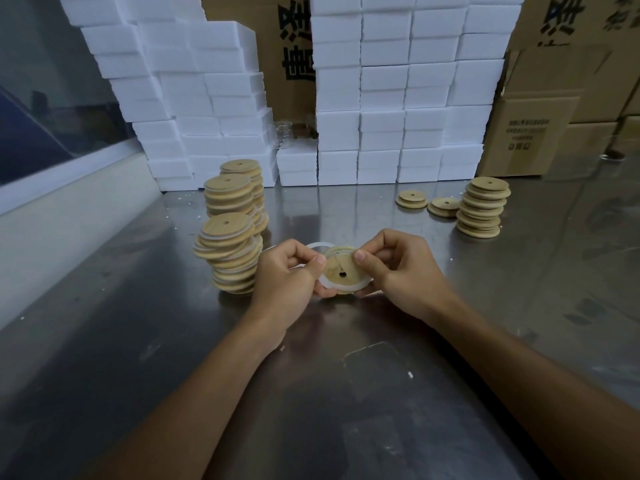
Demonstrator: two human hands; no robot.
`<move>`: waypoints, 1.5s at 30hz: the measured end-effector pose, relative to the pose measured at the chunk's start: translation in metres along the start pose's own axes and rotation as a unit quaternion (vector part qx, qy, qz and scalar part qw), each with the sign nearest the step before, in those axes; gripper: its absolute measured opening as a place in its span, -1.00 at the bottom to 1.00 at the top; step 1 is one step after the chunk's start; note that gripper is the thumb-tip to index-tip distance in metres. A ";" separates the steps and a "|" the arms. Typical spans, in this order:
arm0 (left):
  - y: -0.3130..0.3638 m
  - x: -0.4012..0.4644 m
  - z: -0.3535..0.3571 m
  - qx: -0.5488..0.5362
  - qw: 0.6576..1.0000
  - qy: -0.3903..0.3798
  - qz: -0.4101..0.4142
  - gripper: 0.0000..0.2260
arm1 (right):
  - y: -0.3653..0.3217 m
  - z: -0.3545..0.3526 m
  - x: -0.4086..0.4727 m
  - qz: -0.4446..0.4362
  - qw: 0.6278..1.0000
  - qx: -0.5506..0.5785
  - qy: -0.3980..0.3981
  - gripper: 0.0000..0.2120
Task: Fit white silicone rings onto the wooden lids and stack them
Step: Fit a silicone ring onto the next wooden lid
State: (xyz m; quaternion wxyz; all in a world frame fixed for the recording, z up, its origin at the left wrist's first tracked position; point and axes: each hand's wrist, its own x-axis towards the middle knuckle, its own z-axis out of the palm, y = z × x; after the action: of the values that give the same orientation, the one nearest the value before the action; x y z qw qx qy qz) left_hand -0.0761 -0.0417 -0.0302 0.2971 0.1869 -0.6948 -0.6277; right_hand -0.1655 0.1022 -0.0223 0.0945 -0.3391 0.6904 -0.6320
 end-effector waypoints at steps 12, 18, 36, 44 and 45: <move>-0.008 -0.005 0.004 0.168 0.978 -0.005 0.124 -0.83 | 0.008 -0.004 0.004 -0.008 0.999 -0.023 0.032 -0.95; -0.008 -0.006 0.004 0.252 0.950 -0.053 0.178 -0.64 | 0.002 0.004 0.001 -0.095 0.993 -0.070 0.010 -0.85; -0.003 -0.008 0.005 0.157 0.960 -0.013 0.231 -0.52 | -0.008 0.003 0.001 0.125 0.967 0.222 -0.025 -0.79; -0.004 -0.007 0.006 0.160 0.957 0.022 0.240 -0.47 | -0.007 0.012 0.000 0.196 0.923 0.324 -0.070 -0.78; -0.004 -0.008 0.007 0.163 0.955 0.025 0.245 -0.47 | -0.007 0.013 0.000 0.194 0.924 0.322 -0.065 -0.73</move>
State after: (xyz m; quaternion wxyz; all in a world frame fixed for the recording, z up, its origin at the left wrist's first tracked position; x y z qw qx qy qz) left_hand -0.0750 -0.0325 -0.0358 0.4242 0.0726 -0.8047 -0.4090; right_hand -0.1559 0.0921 -0.0183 0.3636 -0.1903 0.4942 -0.7664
